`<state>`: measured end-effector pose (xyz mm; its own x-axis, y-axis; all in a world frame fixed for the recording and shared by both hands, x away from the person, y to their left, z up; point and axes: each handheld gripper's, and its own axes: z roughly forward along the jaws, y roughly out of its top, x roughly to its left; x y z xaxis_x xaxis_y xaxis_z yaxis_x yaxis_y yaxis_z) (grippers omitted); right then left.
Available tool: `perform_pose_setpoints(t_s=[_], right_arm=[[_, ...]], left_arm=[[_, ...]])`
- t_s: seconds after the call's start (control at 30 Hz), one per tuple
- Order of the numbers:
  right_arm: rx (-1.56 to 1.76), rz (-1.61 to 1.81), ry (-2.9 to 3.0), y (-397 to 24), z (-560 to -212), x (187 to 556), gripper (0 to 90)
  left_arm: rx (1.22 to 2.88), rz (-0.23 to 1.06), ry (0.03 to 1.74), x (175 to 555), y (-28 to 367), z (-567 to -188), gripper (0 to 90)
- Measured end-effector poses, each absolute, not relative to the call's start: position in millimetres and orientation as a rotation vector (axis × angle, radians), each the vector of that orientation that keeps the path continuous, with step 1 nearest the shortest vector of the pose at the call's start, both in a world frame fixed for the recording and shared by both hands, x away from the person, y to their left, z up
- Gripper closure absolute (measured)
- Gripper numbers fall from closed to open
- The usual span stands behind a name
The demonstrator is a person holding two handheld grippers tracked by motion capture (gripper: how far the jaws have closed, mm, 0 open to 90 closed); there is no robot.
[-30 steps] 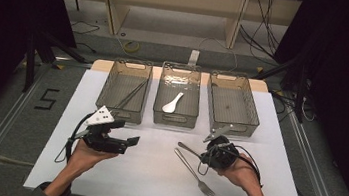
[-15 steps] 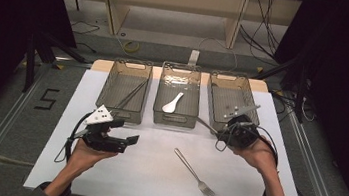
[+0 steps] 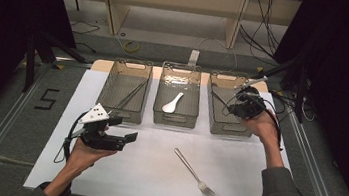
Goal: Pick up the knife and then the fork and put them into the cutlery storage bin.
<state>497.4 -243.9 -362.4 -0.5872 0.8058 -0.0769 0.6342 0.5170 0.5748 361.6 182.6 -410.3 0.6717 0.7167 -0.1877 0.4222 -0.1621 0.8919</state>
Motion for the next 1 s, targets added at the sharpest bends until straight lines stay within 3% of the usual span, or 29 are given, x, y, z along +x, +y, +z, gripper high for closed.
perform_pose_setpoints(t_s=[0.4, 0.57, 1.0], right_arm=[[1.325, 0.683, 2.376, -242.0, -364.8, 548.7, 83.8], [1.364, 0.678, 2.369, -240.6, -368.2, 559.2, 83.8], [1.450, 0.656, 2.348, -247.8, -381.8, 574.1, 83.7]], left_arm=[[1.791, 0.353, 0.894, 356.5, 186.5, -408.7, 15.3], [1.751, 0.300, 0.905, 355.8, 187.0, -407.4, 15.3], [1.764, 0.321, 0.907, 356.4, 187.2, -409.2, 15.3]])
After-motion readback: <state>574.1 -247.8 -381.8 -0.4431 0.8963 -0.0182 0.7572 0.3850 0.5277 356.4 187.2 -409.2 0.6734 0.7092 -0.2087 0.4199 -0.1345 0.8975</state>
